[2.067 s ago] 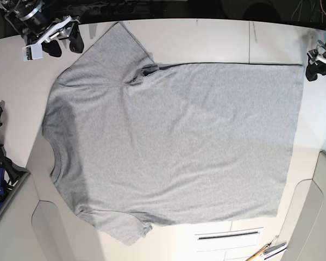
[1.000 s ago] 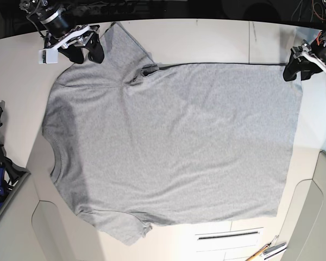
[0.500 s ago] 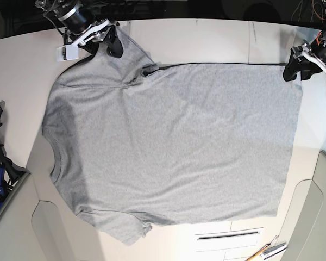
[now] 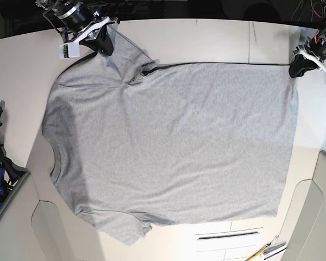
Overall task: Fold the T-shirt properly
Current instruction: 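Close both grippers on the shirt edge nearest the arms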
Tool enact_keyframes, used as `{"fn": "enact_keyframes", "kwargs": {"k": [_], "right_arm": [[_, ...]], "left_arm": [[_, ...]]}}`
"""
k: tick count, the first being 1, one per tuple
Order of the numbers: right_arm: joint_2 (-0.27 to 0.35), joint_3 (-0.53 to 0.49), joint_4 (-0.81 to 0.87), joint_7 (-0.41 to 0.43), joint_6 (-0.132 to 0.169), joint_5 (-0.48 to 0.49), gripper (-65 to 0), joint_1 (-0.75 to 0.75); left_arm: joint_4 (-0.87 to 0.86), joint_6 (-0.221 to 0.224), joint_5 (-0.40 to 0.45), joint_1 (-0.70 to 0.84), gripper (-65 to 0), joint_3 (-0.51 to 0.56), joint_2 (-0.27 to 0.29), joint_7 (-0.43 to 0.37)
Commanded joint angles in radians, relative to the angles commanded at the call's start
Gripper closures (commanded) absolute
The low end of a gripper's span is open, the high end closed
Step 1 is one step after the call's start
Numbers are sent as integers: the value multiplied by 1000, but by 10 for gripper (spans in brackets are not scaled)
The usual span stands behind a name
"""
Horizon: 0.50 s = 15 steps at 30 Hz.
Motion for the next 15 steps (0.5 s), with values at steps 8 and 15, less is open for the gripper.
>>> {"fn": "enact_keyframes", "kwargs": {"k": [8, 15], "right_arm": [[0, 24, 29, -2, 103, -8, 0, -1], [3, 133, 173, -48, 159, 34, 0, -61]], "left_arm": [[3, 0, 15, -34, 0, -14, 0, 37], [70, 0, -93, -32, 0, -131, 0, 157]]}}
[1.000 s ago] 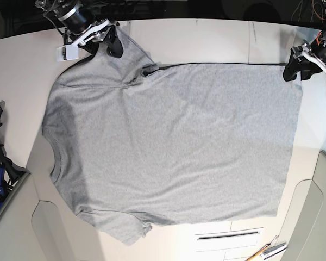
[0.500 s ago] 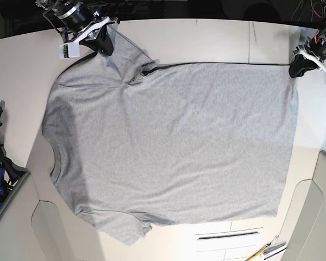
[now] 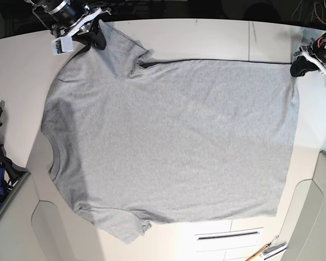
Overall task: Fold the T-shirt properly
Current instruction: 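Close both grippers on the shirt edge nearest the arms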
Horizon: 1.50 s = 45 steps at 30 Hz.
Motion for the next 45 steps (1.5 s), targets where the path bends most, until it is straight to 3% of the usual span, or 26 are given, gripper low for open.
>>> {"fn": "enact_keyframes", "kwargs": {"k": [4, 11, 14, 18, 25, 30, 33, 37, 42, 45], "right_arm": [[0, 39, 72, -24, 19, 56, 0, -62], [-1, 92, 165, -21, 21, 76, 0, -61], [0, 116, 165, -26, 21, 71, 0, -4], [0, 120, 157, -30, 21, 40, 0, 85], [0, 120, 13, -138, 44, 18, 0, 312], [0, 120, -132, -141, 50, 18, 0, 478], [0, 120, -217, -154, 77, 18, 0, 576], [0, 120, -310, -190, 77, 3, 0, 701], [0, 118, -446, -223, 78, -1, 0, 838], [-1, 117, -550, -222, 82, -17, 0, 902]], "left_arm": [[58, 0, -53, 18, 0, -28, 0, 59], [164, 0, -57, 42, 0, -79, 0, 33], [164, 0, -8, 2, 0, -93, 0, 17], [164, 0, 85, -39, 0, -93, 0, -84], [108, 0, 180, -148, 0, -47, 0, -130], [42, 0, 252, -238, 0, 25, 1, -179], [20, 0, 261, -293, 0, 35, 1, -180], [-2, 0, 295, -344, 0, 64, 0, -209], [-84, 0, 395, -439, 0, 179, 3, -302], [-155, 0, 399, -503, 0, 198, 9, -306]]}}
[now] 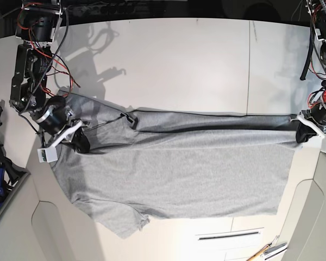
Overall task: Fold the T-shirt properly
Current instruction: 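Close both grippers on the shirt edge nearest the arms, then lift the gripped edge and fold it over the shirt body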
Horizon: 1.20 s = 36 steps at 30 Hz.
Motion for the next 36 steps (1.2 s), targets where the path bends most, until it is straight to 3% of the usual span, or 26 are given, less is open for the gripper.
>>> {"fn": "enact_keyframes", "kwargs": {"k": [2, 5, 6, 7, 9, 11, 14, 18, 22, 26, 28, 30, 32, 36], "right_arm": [[0, 0, -64, 1, 18, -6, 0, 36], [0, 0, -124, 15, 18, -6, 0, 72], [0, 0, -126, 22, 17, -6, -26, 74], [0, 0, -126, 22, 17, -5, -113, 73], [0, 0, -125, 22, 16, -2, -255, 71], [0, 2, -116, 17, 17, 11, -282, 71], [0, 30, -51, -14, 17, 43, -282, 56], [0, 142, 101, -132, 17, 44, -282, 10], [19, 269, 182, -154, 10, 116, -282, -71], [31, 346, 180, -150, 9, 139, -283, -166], [31, 359, 175, -138, 9, 160, -284, -215], [30, 358, 166, -121, 9, 164, -361, -247], [27, 358, 161, -102, 8, 172, -434, -265], [22, 351, 127, -101, 2, 179, -443, -264]], "left_arm": [[-50, 0, -1, -32, -17, 15, 0, 0], [-96, 0, 0, -49, -98, 47, 0, -10], [-102, 0, 0, -48, -115, 51, 5, -20], [-106, 0, 0, -49, -148, 50, 11, -24], [-106, 0, 0, -49, -277, 50, 20, -34], [-105, 0, -1, -49, -362, 47, 23, -40], [-97, 0, -31, -48, -361, 1, 24, 5], [-87, 0, -198, -46, -361, -147, 24, 132], [-87, 0, -346, -25, -361, -212, 24, 284], [-87, 0, -345, 36, -362, -212, 24, 285], [-87, 0, -345, 54, -405, -212, 27, 285], [-88, 0, -345, 56, -460, -212, 31, 280], [-89, 0, -329, 56, -468, -212, 31, 248], [-103, 0, -258, 56, -468, -211, 34, 206]]}}
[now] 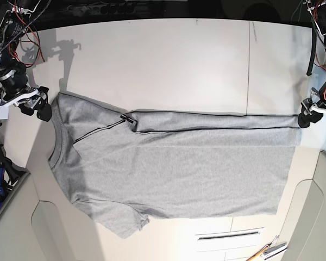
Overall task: Fold the T-shirt properly
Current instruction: 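Lift the gripped edge and fold it over the shirt body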
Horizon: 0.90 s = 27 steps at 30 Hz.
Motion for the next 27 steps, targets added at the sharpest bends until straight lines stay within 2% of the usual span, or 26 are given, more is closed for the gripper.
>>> {"fn": "enact_keyframes", "kwargs": {"k": [5, 10, 16, 18, 19, 24, 27], "right_arm": [[-18, -36, -85, 15, 1, 12, -443, 3], [-37, -87, -97, 46, 1, 19, -443, 4], [-85, -148, -97, 61, 1, -3, -443, 29], [-92, -147, -97, 61, 0, -9, -443, 36], [-91, -147, -97, 61, 0, -11, -443, 36], [-91, -147, -97, 81, 1, -12, -441, 36], [-91, -147, -97, 83, 1, -20, -441, 36]], "left_arm": [[-14, 0, 10, -8, -468, 0, 33, -11], [-15, 0, 101, -8, -468, 0, 77, -76], [-15, 0, 110, -8, -468, 68, 82, -113], [-15, 50, 118, -8, -468, 79, 83, -126], [-15, 60, 136, -10, -467, 80, 85, -127], [-15, 60, 173, -18, -465, 81, 85, -135], [-15, 108, 193, -28, -446, 81, 94, -143]]}}
